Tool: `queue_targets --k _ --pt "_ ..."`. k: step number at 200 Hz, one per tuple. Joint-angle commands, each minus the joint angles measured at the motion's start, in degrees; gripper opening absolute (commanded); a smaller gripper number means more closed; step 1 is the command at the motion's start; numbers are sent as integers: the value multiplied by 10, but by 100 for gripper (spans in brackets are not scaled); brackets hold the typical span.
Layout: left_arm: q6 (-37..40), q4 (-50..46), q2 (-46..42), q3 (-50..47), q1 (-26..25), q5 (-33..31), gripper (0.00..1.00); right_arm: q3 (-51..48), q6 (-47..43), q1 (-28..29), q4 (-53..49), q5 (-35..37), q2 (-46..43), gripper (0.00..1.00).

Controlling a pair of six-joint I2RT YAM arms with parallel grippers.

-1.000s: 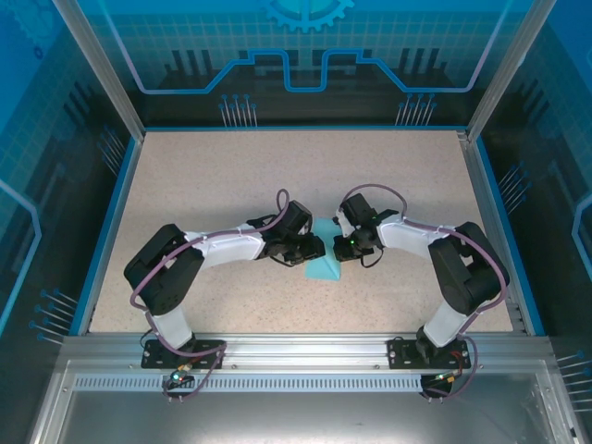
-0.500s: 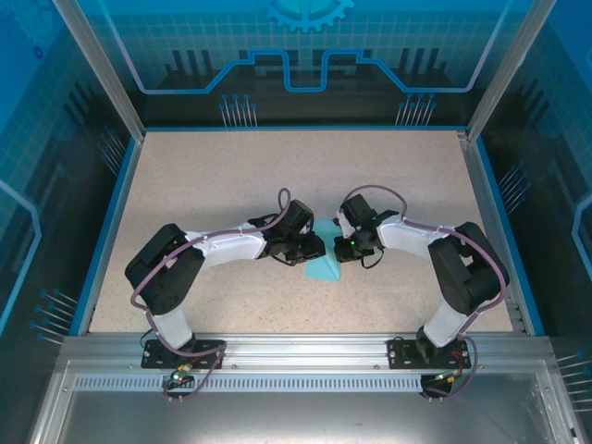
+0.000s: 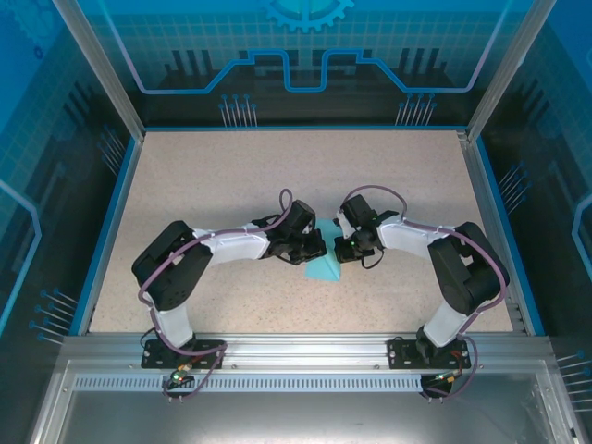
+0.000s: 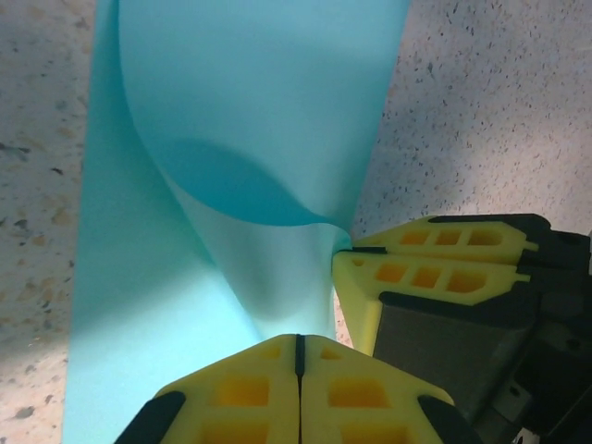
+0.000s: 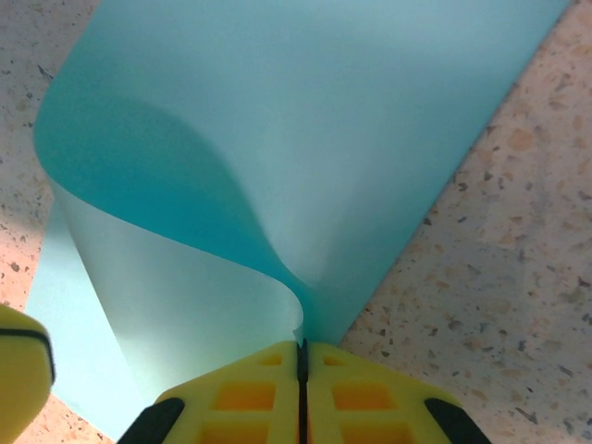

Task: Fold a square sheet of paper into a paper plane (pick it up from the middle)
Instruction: Fold the triangle a second time at the center of the table.

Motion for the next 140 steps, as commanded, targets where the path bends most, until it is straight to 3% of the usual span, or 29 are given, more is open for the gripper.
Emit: queue_targets --k 1,140 --pt "-18 29 12 8 3 20 5 -7 3 -7 -1 1 6 8" --pt "-32 66 73 -7 6 19 3 -7 2 -6 0 -2 14 9"
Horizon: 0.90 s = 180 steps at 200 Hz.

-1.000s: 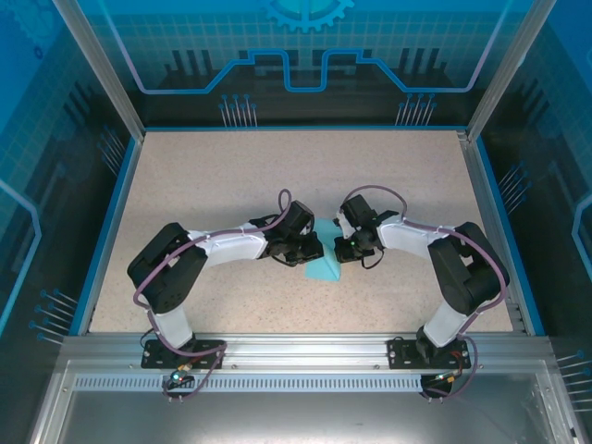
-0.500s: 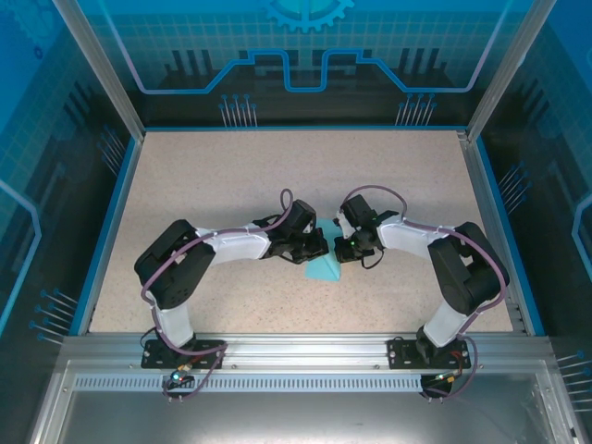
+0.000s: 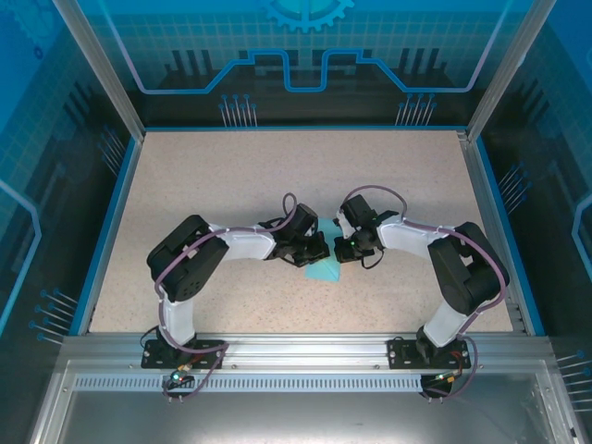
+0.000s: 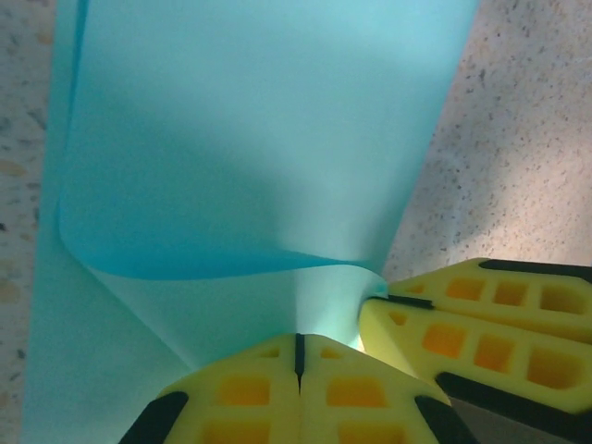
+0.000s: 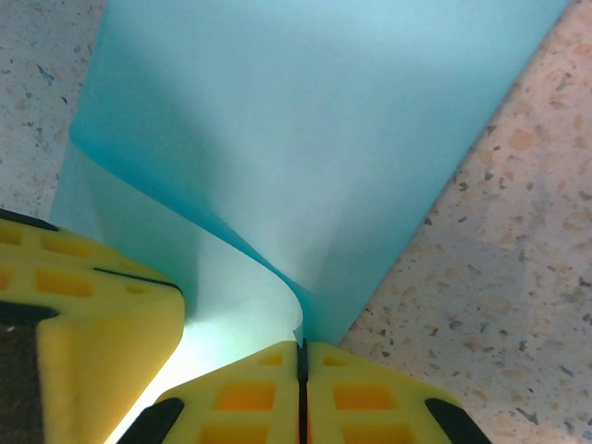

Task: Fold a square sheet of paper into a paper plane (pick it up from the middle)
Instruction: Fold the triangle a second time at the center of the table.

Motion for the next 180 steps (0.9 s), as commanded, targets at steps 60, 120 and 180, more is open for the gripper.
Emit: queue_targets --k 60,120,180 --pt "-8 7 29 -24 2 -17 3 -1 11 -8 -4 -24 -6 13" --pt "-10 16 42 -27 2 -14 3 -40 65 -11 -3 -90 -115 27" --pt "-2 7 34 -30 2 -14 3 -92 142 2 85 -202 -96 9"
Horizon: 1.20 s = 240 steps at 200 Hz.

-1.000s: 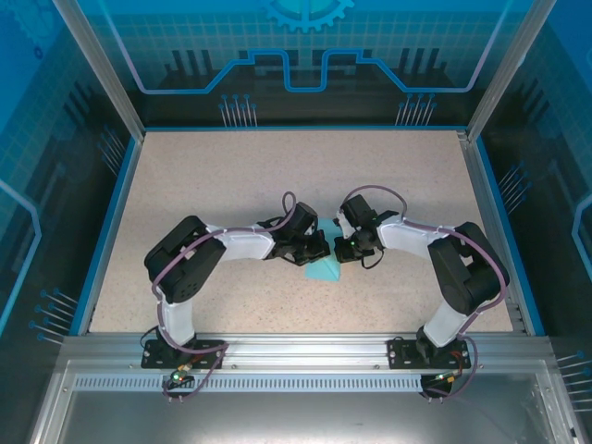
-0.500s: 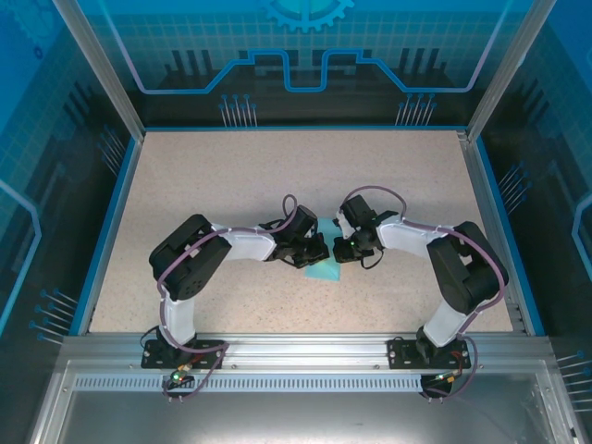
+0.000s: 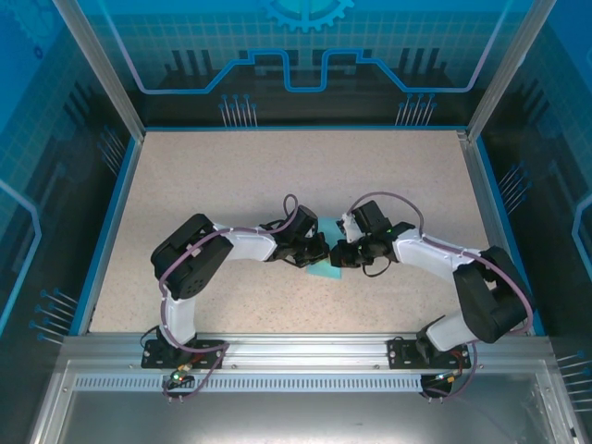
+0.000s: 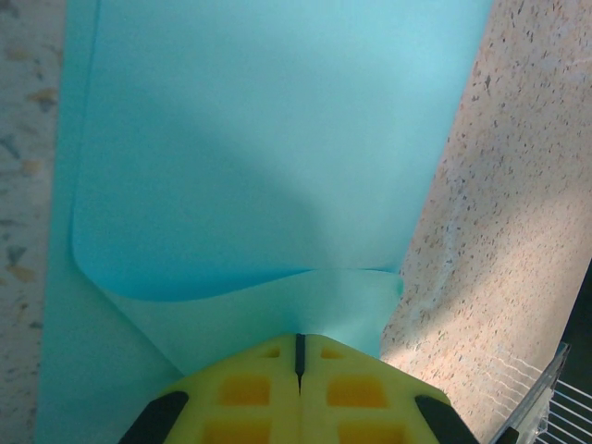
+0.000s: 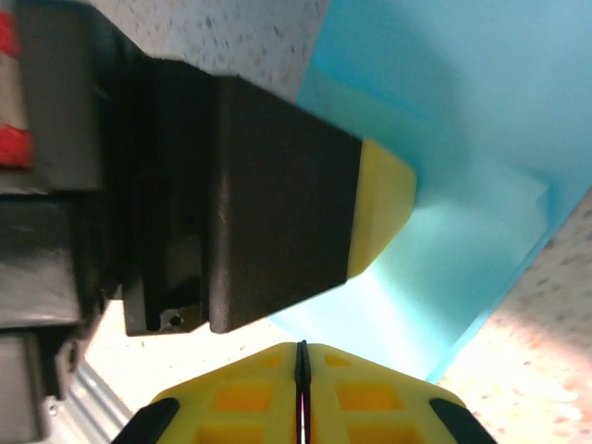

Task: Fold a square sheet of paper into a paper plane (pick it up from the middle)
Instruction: Fold the triangle a second time at the center of the table.

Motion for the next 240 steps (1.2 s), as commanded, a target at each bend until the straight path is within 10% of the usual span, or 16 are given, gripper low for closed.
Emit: queue_targets --k 1,240 --pt "-2 -32 17 -20 2 -15 3 -11 38 1 32 -43 19 9" --pt "6 -57 29 -21 2 -24 2 -134 17 -63 36 -97 37 13"
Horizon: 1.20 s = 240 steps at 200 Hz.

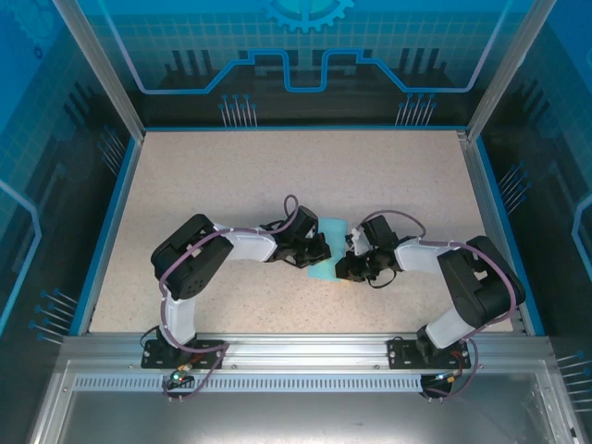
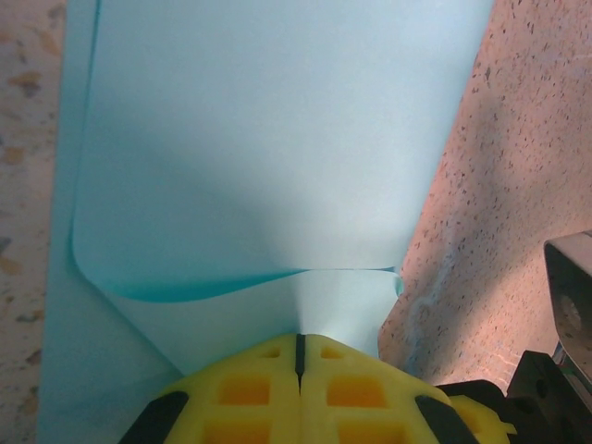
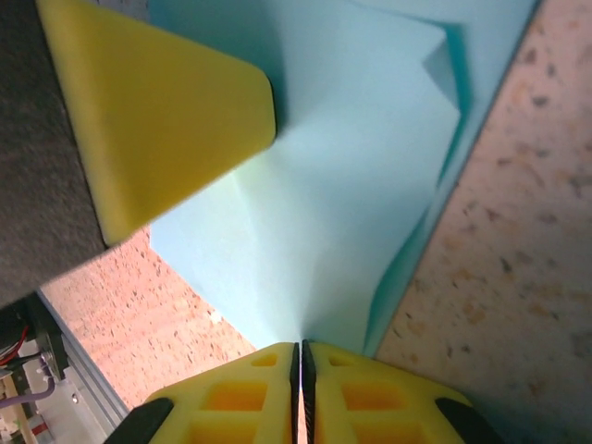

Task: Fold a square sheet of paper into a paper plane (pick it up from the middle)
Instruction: Fold the triangle a second time at the center of the table.

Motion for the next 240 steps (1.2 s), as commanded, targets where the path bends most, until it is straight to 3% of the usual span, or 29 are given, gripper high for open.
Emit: queue_targets --k 1,66,106,168,240 --pt "6 -57 29 -20 2 -24 2 -31 -9 -12 -75 -16 -10 14" --pt "4 -51 28 -23 2 -20 2 -23 -12 -13 -125 -10 -51 13" --pt "5 -50 28 -20 2 -17 2 16 37 -14 -81 -44 -86 15" --pt "5 -46 27 -17 1 -12 3 68 54 -14 -45 -52 21 13" --pt "29 -48 15 4 1 6 9 10 35 -16 -36 -11 74 9"
